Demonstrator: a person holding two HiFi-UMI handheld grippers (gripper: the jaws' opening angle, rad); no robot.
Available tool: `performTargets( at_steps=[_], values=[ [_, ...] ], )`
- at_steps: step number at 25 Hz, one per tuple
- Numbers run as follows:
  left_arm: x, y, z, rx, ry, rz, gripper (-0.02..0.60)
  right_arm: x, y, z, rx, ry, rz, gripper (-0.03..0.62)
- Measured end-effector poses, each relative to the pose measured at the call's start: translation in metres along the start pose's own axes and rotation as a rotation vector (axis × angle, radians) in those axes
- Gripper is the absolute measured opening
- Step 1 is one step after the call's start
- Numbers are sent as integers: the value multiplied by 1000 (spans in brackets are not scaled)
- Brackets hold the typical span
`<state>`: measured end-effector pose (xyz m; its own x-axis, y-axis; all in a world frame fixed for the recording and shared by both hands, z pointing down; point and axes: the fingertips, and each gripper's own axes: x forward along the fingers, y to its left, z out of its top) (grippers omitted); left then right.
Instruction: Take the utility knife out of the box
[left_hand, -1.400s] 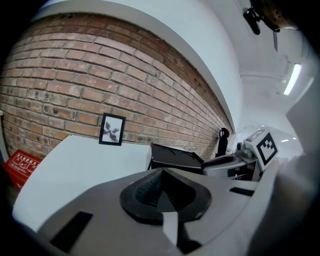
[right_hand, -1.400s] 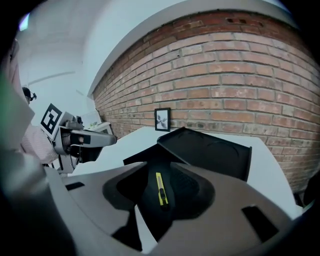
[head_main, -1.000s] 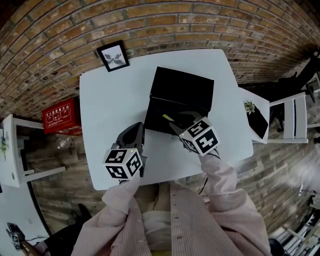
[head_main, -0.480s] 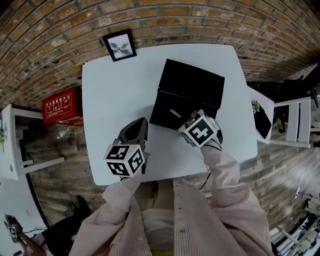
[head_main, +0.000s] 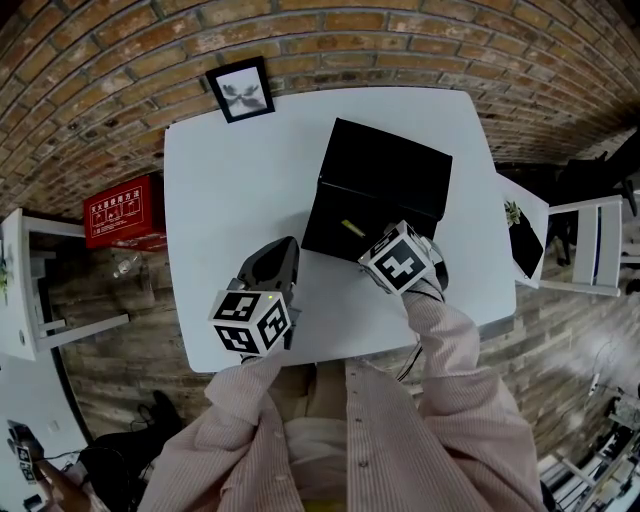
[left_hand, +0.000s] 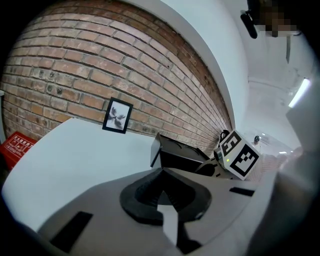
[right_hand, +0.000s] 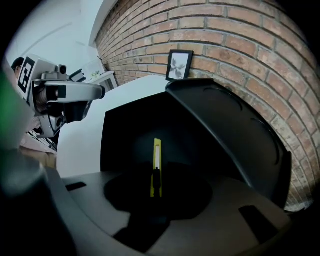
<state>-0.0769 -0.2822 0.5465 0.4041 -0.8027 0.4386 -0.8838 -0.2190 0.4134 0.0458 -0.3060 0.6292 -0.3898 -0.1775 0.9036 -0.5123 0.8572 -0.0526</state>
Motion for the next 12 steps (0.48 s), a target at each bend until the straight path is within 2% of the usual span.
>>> performTargets(
  at_steps=[7,10,12],
  values=[
    [0,1,0,-7,-6,5,-8,1,-1,-1,-12,-5,-13,104],
    [-1,2,1,-7,-9,7,-8,1,1,-1,-27,-1,-15,64],
    [-1,2,2,-6,-11,7,-8,2,2,-1,-28,0,-14,64]
  ],
)
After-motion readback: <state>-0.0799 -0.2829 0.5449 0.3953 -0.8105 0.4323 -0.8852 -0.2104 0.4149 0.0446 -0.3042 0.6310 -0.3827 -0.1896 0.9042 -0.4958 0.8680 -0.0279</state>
